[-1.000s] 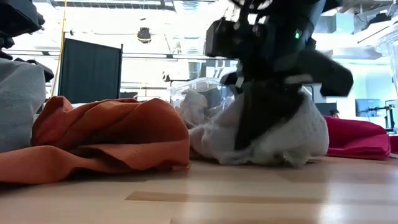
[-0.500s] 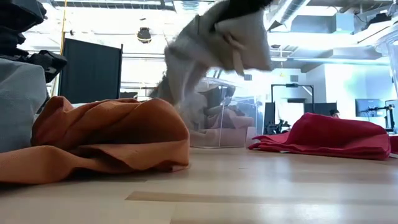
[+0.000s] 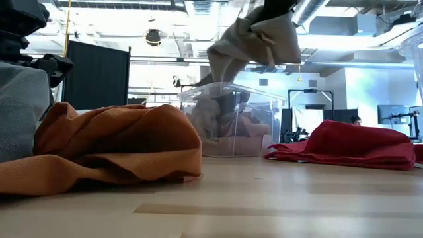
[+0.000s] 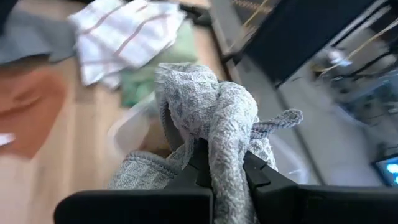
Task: Sort towels by color in basket
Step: Put the light gray towel into the top transparent bin
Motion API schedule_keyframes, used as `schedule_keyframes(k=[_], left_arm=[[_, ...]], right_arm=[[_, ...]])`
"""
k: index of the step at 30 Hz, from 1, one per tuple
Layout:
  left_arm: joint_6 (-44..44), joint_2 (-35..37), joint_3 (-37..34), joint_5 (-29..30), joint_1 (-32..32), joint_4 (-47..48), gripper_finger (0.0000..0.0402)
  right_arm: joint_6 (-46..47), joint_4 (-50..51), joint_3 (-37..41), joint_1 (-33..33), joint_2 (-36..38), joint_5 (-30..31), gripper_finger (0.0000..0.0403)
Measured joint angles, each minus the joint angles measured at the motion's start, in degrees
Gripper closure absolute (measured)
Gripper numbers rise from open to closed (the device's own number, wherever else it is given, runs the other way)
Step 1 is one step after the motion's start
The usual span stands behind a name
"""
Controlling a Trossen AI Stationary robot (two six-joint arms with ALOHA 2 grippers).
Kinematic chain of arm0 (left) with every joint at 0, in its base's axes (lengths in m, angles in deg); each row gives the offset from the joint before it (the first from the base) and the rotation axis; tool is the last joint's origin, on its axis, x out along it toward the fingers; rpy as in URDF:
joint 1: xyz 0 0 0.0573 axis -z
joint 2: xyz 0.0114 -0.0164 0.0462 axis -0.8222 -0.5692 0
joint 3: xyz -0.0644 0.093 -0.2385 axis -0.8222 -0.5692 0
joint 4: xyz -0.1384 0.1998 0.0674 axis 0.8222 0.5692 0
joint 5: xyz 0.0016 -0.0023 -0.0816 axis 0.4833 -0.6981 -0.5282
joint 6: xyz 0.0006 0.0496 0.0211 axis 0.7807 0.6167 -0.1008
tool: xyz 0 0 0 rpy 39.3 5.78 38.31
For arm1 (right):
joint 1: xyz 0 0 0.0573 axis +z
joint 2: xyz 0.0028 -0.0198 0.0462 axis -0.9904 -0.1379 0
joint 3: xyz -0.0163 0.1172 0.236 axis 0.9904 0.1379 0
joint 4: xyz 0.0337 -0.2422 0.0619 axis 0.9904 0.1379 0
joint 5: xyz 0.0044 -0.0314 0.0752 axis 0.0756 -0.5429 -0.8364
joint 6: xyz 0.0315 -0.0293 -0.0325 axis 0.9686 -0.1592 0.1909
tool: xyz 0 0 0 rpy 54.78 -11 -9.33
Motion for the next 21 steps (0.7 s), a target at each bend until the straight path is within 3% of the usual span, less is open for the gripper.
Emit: schedule_keyframes(k=[7, 21], left_arm=[[1.2, 0.0, 0.0, 0.2, -1.5, 0.1, 0.0217], [1.1, 0.0, 0.0, 0.3, -4.5, -0.3, 0.0217]], right_arm=[[-1.1, 5.0, -2.7, -5.0, -4.9, -4.8, 0.0365], [-10.9, 5.0, -13.4, -17.9, -27.0, -13.4, 0.0362]])
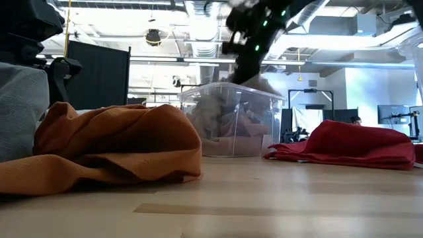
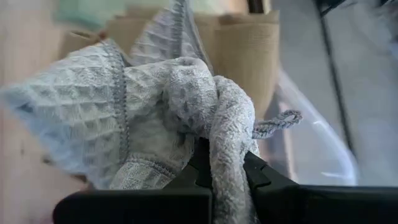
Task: Sort towels by color in basket
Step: Put the light gray towel into the top transparent bin
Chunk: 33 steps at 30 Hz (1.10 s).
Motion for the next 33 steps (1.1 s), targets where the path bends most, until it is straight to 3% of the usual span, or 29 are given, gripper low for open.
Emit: schedule_keyframes(k=[10, 16, 26, 33], left_arm=[[-0.6, 0.0, 0.0, 0.0, 0.0, 0.1, 0.0217], [-0.7, 0.0, 0.0, -0.2, 0.0, 0.8, 0.0217], [-1.5, 0.0, 0.0, -1.2, 0.0, 1.0, 0.0217], [-2.3, 0.0, 0.0, -1.2, 0.0, 1.0, 0.0217]], right_arm=[[2.0, -3.3, -0.5, -5.6, -11.9, -12.3, 0.0361], [3.4, -3.5, -0.7, -6.1, -16.3, -14.9, 0.0358], [6.6, -3.4, -0.3, -5.9, -12.3, -15.0, 0.0319], [7.4, -3.2, -0.2, -4.5, -6.1, -15.0, 0.0253]])
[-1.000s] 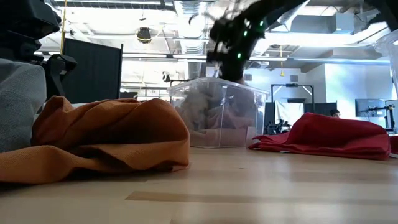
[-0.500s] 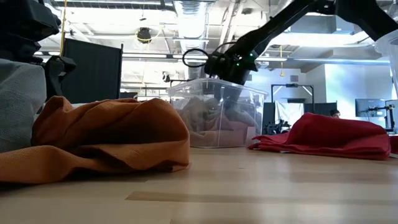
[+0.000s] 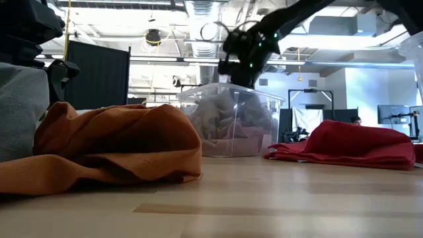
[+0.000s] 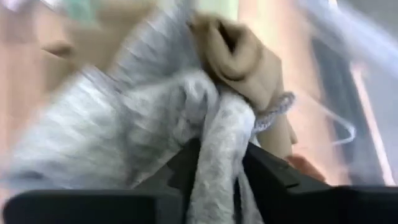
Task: Sort towels by color in basket
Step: Put the light gray towel into the top transparent bin, then put the brown towel into the bottom transparent bin
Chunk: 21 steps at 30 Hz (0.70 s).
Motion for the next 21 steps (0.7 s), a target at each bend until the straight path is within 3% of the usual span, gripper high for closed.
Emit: schedule_keyframes(k=[8, 15, 21], left_arm=[[-0.1, 0.0, 0.0, -0.1, 0.0, 0.0, 0.0217], [-0.8, 0.0, 0.0, -0.8, 0.0, 0.0, 0.0217], [0.4, 0.0, 1.0, -0.8, 0.0, 0.3, 0.0217]], right_arm=[[0.7, -0.3, 0.0, 2.2, 6.1, 4.5, 0.0176], [0.7, -2.4, 0.0, 5.8, 11.0, 4.5, 0.0176], [0.0, -2.4, 0.0, 13.6, 12.0, 1.2, 0.0177]])
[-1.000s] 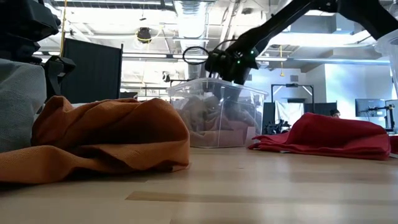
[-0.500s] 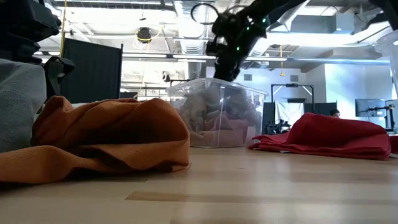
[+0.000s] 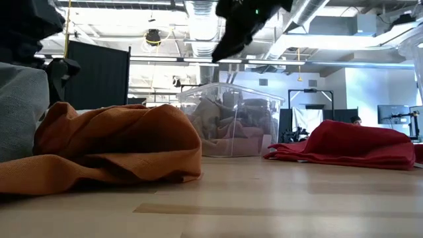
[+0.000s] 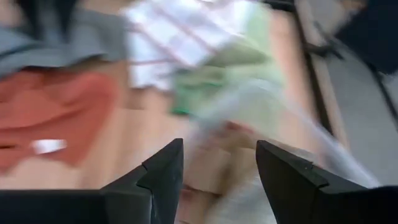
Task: Sort towels by color in basket
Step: Put the brown towel into the bottom transparent bin
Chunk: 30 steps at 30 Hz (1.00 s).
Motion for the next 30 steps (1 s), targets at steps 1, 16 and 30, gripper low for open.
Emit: schedule_keyframes(k=[1, 16, 30], left_arm=[[0.6, 0.1, 0.5, 0.0, 0.0, 0.0, 0.0217], [-1.8, 4.6, 2.6, -3.1, 0.3, 6.2, 0.0217], [-7.8, 4.5, 2.6, -4.3, 4.1, 6.1, 0.0217]], right_arm=[[0.0, 0.1, 0.0, 1.6, 0.0, -0.9, 0.0177], [-1.6, -15.9, 0.0, 24.8, -14.6, 2.7, 0.0144], [7.0, -26.0, -0.1, 25.6, -26.7, 3.3, 0.0031]])
